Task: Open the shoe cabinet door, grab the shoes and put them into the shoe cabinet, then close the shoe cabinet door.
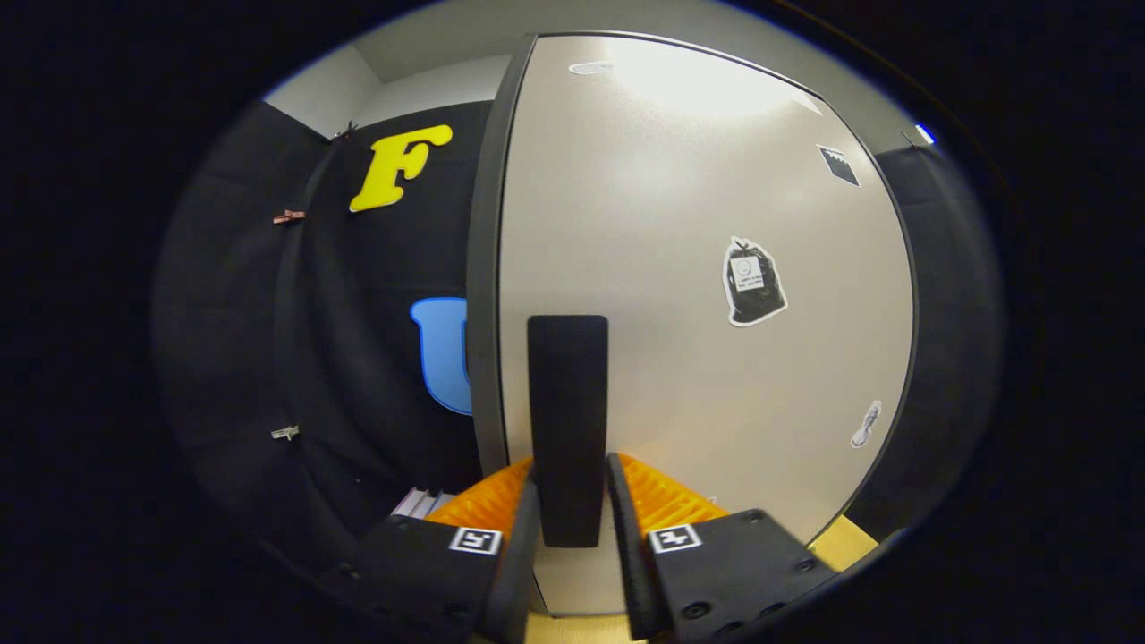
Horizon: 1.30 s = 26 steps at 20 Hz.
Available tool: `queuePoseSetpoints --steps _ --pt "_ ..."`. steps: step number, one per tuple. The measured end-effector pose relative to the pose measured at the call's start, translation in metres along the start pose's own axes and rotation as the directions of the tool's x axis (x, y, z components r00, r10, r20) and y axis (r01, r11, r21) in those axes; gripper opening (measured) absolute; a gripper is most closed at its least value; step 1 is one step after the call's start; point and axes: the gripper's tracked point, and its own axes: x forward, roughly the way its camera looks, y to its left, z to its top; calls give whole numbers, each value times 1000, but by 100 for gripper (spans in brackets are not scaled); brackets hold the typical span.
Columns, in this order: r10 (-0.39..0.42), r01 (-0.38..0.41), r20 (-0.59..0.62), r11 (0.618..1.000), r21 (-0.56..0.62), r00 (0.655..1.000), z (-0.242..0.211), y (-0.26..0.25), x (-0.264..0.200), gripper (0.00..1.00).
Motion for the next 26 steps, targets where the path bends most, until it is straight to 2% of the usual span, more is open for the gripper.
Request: queuePoseSetpoints --steps 1,2,5,6,13,26 --pt "-4 4 0 1000 -6 1000 -1 -1 5 40" --pt "-6 6 -4 1000 5 1000 -3 0 5 40" --pt "-17 17 -18 1000 13 1000 -3 -2 5 31" --pt "-20 20 -28 1000 5 999 -4 -2 3 23" --pt "23 -22 -47 1000 21 999 -4 -4 -25 23" --pt "125 -122 -62 991 50 990 -5 -58 -136 23"
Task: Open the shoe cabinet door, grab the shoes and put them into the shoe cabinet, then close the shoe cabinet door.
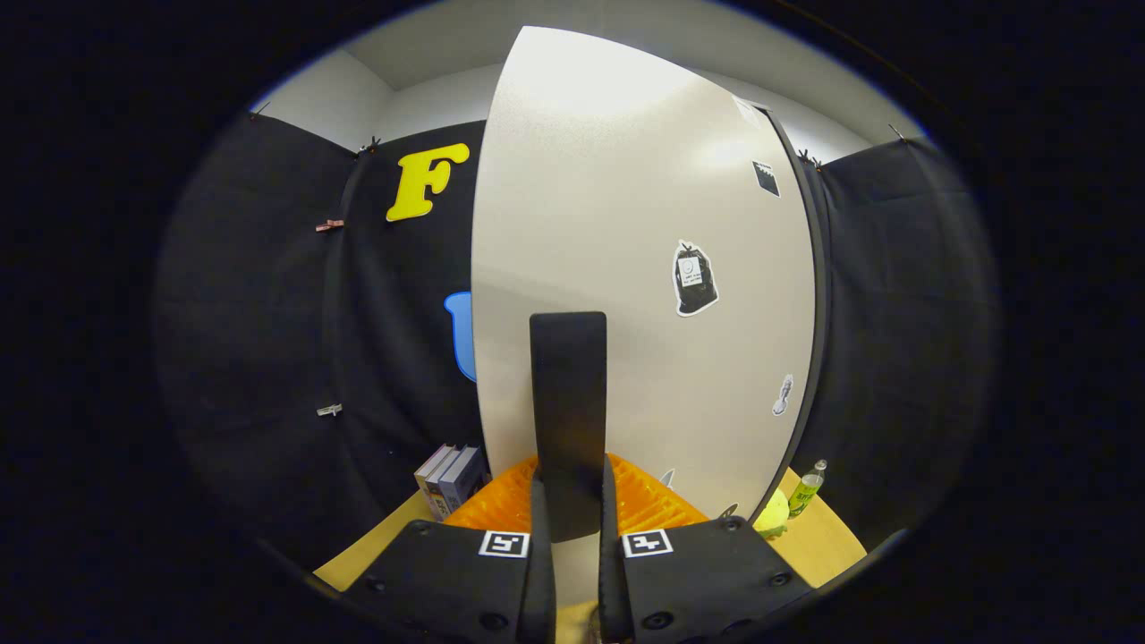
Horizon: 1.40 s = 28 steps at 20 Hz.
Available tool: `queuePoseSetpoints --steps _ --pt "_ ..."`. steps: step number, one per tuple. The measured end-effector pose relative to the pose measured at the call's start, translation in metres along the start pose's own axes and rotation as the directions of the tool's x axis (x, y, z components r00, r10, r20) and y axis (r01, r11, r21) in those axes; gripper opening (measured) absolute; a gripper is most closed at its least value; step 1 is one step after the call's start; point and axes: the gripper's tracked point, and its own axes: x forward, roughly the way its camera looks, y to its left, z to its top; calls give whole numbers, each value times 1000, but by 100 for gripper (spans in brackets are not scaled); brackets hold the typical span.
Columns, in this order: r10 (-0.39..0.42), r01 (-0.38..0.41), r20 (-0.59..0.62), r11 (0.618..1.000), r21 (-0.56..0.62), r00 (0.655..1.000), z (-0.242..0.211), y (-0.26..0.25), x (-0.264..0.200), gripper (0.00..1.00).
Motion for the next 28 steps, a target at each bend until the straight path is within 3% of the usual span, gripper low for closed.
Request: queuePoseSetpoints --steps 9,16,19,22,28 --pt "47 -47 -14 999 -10 999 1 -57 -60 23" --pt "-28 27 -14 998 -52 1000 2 -116 -93 22" --pt "-106 106 14 993 -58 994 8 -149 -111 21" --pt "-237 240 58 969 -52 970 20 -191 -140 17" --pt "-532 536 95 844 -16 841 28 -274 -206 15"
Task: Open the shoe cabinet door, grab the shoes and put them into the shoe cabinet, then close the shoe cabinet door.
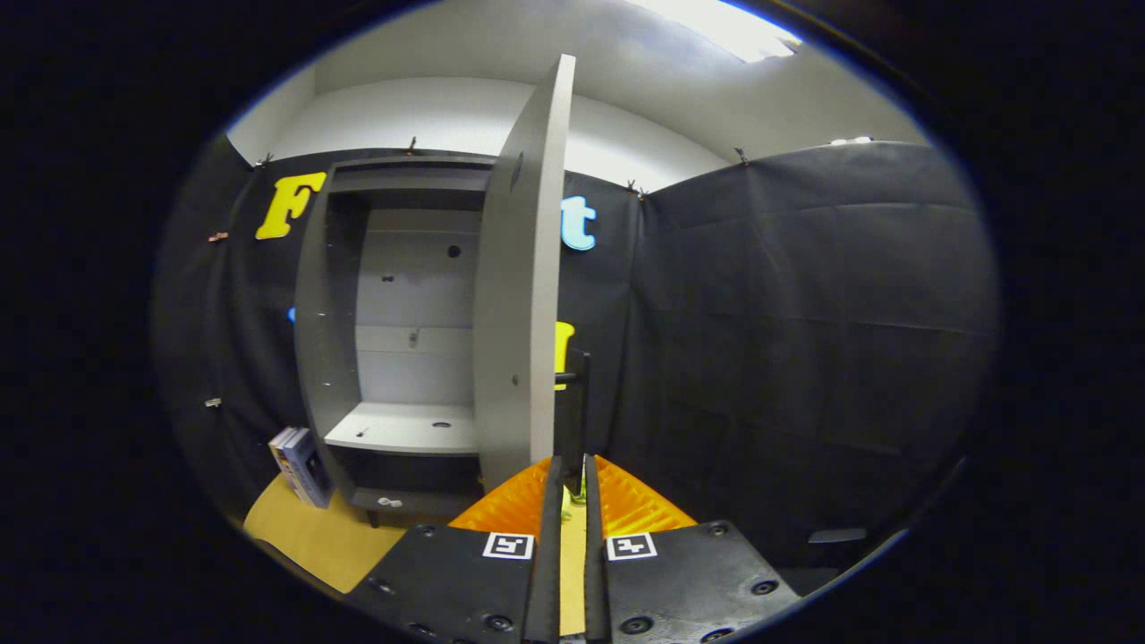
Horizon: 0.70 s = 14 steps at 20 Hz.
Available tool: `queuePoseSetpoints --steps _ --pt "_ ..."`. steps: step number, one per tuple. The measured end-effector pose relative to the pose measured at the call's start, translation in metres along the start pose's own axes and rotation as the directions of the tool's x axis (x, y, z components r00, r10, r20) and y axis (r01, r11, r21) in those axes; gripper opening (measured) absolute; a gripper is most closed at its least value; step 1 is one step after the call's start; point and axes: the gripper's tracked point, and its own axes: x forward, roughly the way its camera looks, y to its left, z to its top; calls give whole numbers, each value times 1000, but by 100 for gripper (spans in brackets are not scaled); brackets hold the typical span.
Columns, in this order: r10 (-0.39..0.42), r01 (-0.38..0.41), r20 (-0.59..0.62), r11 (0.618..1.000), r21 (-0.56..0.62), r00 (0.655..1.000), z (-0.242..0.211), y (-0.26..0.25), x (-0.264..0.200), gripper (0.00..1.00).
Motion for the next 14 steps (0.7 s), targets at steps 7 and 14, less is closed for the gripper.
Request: queuePoseSetpoints --steps 7,14 --pt "-67 68 -30 998 3 997 -14 13 -23 15" --pt "31 -29 -75 999 28 997 -42 100 -23 15"
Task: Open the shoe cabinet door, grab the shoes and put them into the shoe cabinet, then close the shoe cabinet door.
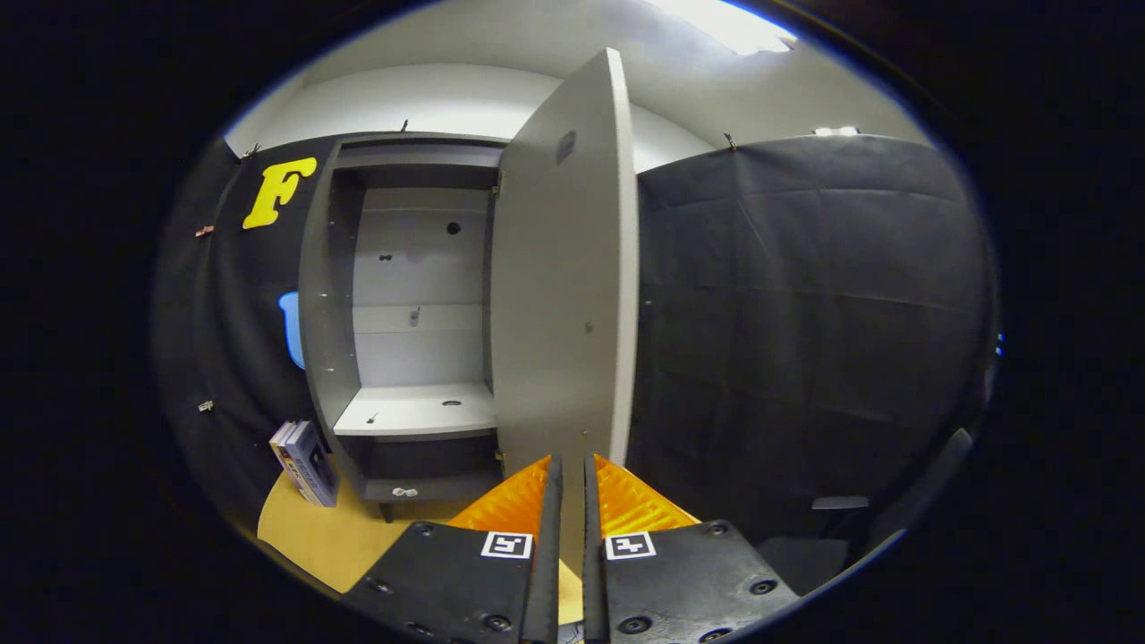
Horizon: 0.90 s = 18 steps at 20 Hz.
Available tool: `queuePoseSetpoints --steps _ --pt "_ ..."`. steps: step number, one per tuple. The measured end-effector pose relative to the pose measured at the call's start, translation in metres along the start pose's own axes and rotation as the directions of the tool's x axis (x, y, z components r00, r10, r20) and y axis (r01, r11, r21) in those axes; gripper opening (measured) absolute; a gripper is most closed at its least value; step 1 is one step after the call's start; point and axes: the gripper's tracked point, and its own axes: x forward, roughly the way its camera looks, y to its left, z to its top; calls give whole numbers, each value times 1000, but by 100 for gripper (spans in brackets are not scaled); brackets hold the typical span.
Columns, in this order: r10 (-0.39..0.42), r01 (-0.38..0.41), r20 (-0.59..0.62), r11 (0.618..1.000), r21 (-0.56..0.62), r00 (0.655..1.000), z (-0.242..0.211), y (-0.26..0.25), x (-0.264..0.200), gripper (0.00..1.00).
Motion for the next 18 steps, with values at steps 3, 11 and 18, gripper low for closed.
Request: queuePoseSetpoints --steps 3,11,18 --pt "83 -82 -44 996 26 996 -26 49 10 15" --pt "237 -234 -212 971 37 948 -133 130 42 15" --pt "288 -295 -466 954 60 836 -267 151 53 16"
